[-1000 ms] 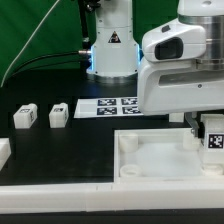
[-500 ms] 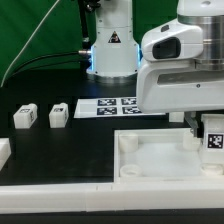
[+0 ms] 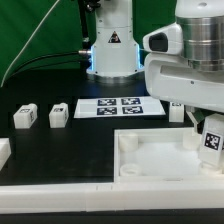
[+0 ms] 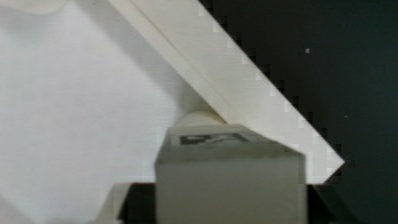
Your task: Assemble one leg
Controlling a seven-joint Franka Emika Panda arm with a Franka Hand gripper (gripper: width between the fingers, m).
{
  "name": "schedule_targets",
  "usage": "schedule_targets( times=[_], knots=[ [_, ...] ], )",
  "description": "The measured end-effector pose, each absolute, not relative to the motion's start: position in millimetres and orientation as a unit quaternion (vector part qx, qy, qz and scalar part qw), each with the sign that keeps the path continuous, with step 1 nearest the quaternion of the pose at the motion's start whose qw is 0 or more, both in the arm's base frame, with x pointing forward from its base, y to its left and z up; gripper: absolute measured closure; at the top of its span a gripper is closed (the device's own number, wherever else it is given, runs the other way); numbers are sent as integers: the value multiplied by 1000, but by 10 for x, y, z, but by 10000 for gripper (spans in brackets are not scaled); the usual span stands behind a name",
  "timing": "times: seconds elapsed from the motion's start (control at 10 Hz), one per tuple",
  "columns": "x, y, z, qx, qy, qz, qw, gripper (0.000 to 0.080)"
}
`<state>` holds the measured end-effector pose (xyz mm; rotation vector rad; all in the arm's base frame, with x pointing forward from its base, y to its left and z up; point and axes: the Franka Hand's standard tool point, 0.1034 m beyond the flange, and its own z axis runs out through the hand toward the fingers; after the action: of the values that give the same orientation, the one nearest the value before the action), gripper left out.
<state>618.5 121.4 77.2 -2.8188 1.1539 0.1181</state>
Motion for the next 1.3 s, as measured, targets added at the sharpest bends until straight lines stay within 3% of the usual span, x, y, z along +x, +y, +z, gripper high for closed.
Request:
schedule_targets(
  times=[0.6,0.8,0.9,1.3],
  knots=[
    [6179,1245,768,-768,637,55,37,504],
    [6178,1247,766,-776,627,55,38,259],
    [6178,1248,766,-776,627,55,38,184],
    [6130,1312,705,-853,518,60,37,151]
  ],
)
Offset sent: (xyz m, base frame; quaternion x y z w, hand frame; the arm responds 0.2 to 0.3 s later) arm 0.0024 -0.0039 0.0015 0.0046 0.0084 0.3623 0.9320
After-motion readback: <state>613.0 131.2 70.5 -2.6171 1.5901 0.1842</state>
